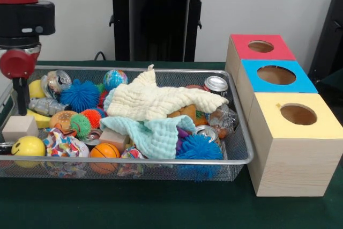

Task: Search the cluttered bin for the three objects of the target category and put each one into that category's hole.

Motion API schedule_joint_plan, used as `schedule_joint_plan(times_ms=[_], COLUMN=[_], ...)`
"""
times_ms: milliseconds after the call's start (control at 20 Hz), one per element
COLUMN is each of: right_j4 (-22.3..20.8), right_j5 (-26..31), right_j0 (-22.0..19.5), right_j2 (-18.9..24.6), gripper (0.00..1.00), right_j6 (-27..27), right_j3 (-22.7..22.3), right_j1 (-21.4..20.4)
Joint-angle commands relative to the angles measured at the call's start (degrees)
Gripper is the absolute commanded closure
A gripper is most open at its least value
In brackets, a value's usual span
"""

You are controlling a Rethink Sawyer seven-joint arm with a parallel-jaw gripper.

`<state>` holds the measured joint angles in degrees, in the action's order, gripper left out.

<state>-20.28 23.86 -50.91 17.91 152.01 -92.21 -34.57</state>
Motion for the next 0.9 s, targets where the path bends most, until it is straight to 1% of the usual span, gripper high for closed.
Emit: schedule_joint_plan(times_ms=[50,150,350,550,600,750,900], right_j4=[-5.49,-6.04,-7.92,-12.25,-13.46,-15.3,-17.8], right_j5=[1.46,1.23,2.96,2.39,1.95,1.3,1.35], right_j0=[1.73,2.16,3.5,3.5,3.09,1.3,0.41], right_j2=[7.17,7.05,6.5,6.63,6.95,8.52,9.76], gripper=[0.0,0.0,0.0,0.0,0.0,0.0,0.0], right_j6=[-13.97,-13.56,-14.54,-18.18,-19.11,-21.74,-24.67], right_j3=[-0.23,0.6,4.63,10.42,11.62,15.08,18.71], right_j1=[4.83,5.69,8.27,14.65,16.38,21.38,24.6])
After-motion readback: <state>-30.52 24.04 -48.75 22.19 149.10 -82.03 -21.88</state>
